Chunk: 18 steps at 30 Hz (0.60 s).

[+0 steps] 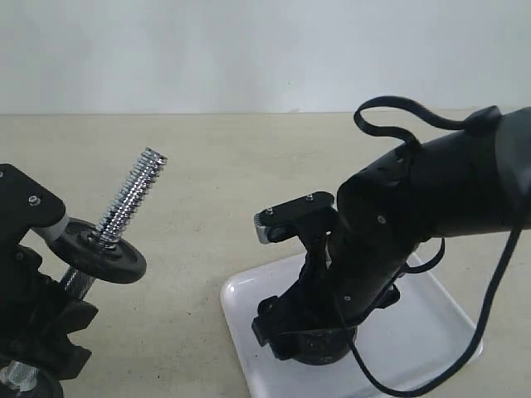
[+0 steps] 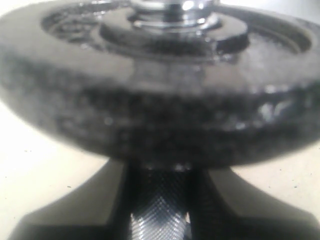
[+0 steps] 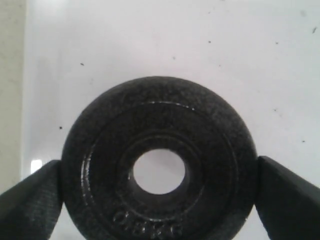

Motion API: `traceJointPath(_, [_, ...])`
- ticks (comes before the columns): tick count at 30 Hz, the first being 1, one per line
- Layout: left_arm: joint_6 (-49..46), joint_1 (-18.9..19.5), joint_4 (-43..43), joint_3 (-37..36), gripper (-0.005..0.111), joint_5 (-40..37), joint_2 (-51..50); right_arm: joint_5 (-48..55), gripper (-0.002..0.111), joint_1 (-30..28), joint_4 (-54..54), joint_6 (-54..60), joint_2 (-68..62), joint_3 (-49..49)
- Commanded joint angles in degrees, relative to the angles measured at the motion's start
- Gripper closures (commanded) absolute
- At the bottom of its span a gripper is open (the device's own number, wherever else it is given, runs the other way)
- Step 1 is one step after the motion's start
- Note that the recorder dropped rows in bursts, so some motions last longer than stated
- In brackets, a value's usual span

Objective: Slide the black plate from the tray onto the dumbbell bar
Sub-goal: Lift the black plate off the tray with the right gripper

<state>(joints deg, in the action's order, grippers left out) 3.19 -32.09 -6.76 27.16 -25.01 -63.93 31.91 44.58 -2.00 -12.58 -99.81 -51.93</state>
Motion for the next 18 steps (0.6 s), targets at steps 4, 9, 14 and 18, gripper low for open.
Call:
traceJointPath(4, [0.18, -0.45, -0.31, 2.25, 0.102, 16.0, 1.53, -0.86, 0.108, -0.04, 0.63, 0.02, 4.57, -0.2])
traceJointPath(9, [0.18, -0.45, -0.31, 2.25, 0.102, 15.77, 1.53, -0.74, 0.108, -0.04, 1.25, -0.35, 6.67, -0.2])
traceJointPath(14, [0.05, -0.45, -0.31, 2.25, 0.102, 15.02, 1.53, -0.44, 0.108, -0.04, 1.25, -1.44, 9.06, -0.2])
traceJointPath(18, [-1.35, -0.45, -0.31, 2.25, 0.102, 14.47, 1.53, -0.55, 0.108, -0.04, 1.37, -1.89, 11.39, -0.2])
